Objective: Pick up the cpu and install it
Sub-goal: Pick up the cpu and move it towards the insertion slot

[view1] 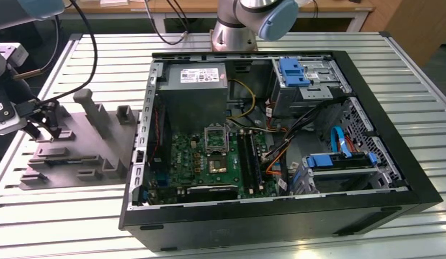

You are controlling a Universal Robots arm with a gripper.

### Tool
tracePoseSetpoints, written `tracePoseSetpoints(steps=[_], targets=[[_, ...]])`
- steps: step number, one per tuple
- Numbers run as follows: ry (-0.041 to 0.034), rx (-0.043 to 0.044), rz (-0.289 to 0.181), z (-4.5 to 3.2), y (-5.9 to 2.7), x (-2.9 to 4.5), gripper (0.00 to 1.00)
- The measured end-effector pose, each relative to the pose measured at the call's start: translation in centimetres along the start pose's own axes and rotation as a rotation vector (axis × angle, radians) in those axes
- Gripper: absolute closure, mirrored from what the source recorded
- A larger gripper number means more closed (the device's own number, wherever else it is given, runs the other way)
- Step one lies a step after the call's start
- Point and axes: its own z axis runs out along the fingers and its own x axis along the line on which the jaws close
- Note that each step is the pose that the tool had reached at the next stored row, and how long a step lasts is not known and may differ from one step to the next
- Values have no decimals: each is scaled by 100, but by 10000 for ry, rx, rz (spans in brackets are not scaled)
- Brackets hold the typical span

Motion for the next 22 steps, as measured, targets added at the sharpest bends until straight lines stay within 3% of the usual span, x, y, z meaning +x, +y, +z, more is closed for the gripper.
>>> tracePoseSetpoints(steps=[22], targets=[[0, 0, 0, -60, 2, 0, 53]])
